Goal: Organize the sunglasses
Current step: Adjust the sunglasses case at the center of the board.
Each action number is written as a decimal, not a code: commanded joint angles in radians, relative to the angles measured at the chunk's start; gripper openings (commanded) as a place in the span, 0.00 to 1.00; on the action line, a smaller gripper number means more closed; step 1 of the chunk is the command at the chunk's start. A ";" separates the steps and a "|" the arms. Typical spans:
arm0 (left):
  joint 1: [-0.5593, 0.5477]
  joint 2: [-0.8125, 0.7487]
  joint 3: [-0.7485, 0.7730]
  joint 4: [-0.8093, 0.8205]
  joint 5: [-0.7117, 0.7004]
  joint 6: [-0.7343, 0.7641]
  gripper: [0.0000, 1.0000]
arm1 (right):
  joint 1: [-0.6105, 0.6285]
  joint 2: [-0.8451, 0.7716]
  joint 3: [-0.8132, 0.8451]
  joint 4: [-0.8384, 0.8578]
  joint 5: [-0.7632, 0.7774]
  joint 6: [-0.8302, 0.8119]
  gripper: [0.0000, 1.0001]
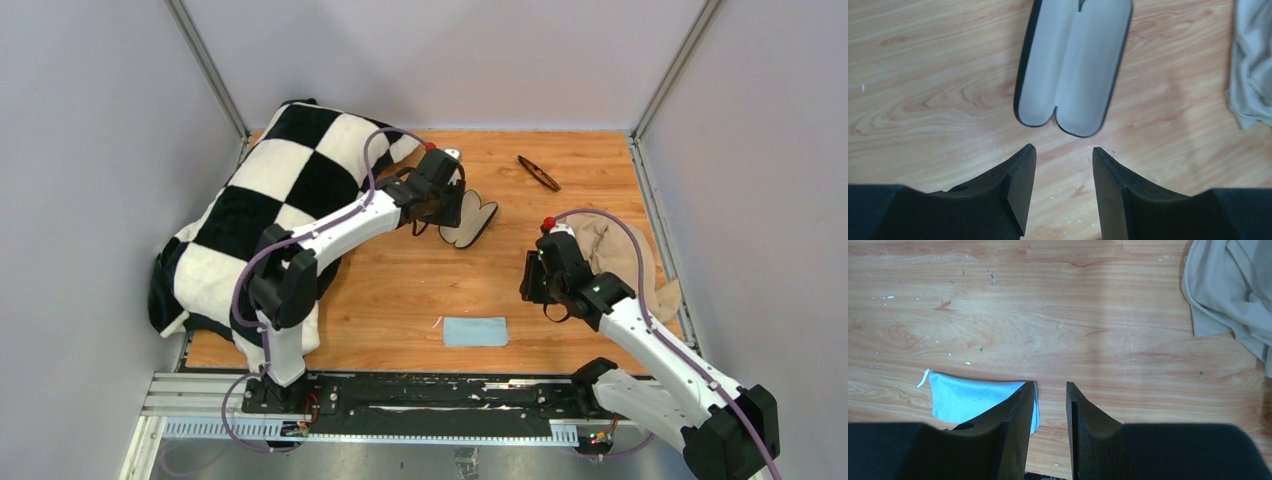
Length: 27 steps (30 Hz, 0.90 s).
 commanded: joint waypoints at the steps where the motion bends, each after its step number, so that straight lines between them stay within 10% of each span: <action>1: 0.025 0.108 0.120 -0.123 -0.035 0.135 0.53 | -0.025 -0.024 -0.010 -0.054 -0.012 -0.021 0.36; 27: 0.080 0.407 0.400 -0.211 -0.029 0.212 0.38 | -0.056 -0.032 0.023 -0.097 -0.020 -0.031 0.34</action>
